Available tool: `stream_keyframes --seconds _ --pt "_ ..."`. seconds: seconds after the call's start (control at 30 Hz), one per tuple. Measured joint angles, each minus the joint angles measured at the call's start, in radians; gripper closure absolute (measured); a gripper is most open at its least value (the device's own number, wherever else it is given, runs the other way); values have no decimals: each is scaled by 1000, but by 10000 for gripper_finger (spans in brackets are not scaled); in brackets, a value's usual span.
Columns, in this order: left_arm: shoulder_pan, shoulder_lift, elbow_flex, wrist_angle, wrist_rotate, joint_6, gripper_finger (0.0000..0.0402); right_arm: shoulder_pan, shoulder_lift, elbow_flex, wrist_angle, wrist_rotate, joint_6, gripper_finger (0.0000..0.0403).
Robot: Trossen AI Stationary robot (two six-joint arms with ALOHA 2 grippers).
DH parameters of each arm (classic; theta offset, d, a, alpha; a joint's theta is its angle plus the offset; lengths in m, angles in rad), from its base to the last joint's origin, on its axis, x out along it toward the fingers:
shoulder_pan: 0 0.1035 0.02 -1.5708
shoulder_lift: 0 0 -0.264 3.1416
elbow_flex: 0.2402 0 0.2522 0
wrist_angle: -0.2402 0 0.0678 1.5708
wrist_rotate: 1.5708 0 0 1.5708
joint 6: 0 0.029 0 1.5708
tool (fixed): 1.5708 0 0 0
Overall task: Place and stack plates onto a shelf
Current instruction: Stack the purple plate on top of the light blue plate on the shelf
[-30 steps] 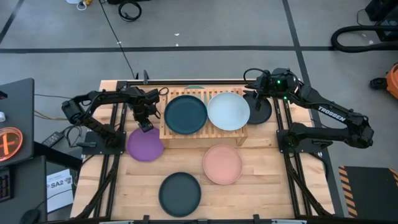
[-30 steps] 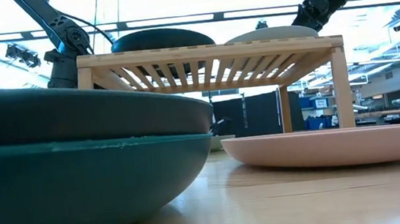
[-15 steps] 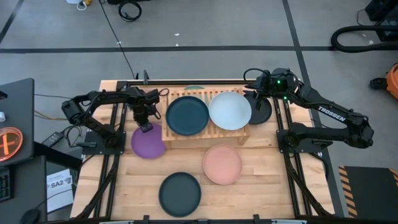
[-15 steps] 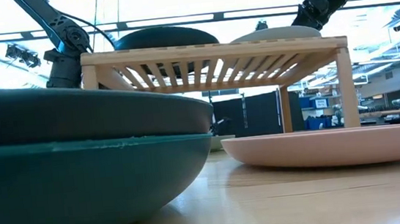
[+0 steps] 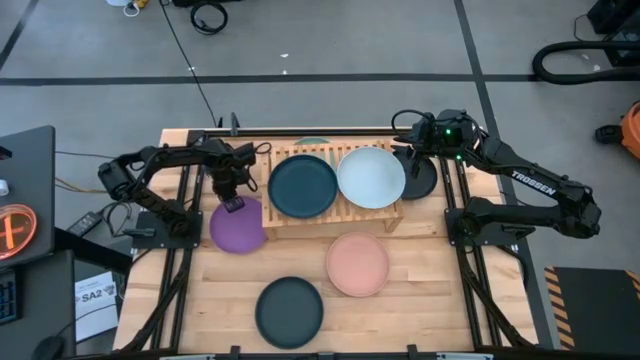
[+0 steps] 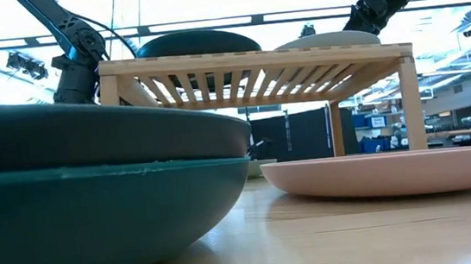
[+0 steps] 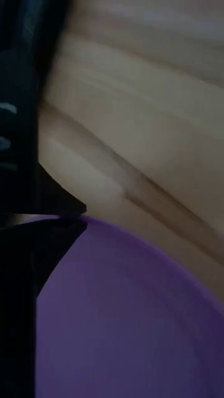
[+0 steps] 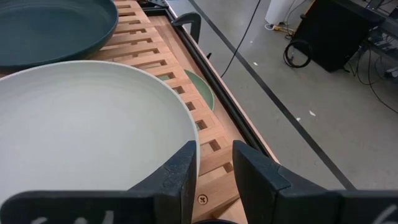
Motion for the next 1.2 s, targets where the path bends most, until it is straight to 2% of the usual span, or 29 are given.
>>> stream_keyframes --seconds 0.23,0.57,1.2 --pt "0 0 116 -149 -174 -58 391 0 0 0 0 0 0 293" --pt "0 0 341 -268 -450 -137 391 0 0 0 0 0 0 293" --pt "0 0 688 -288 -785 -130 392 0 0 0 1 0 0 293"
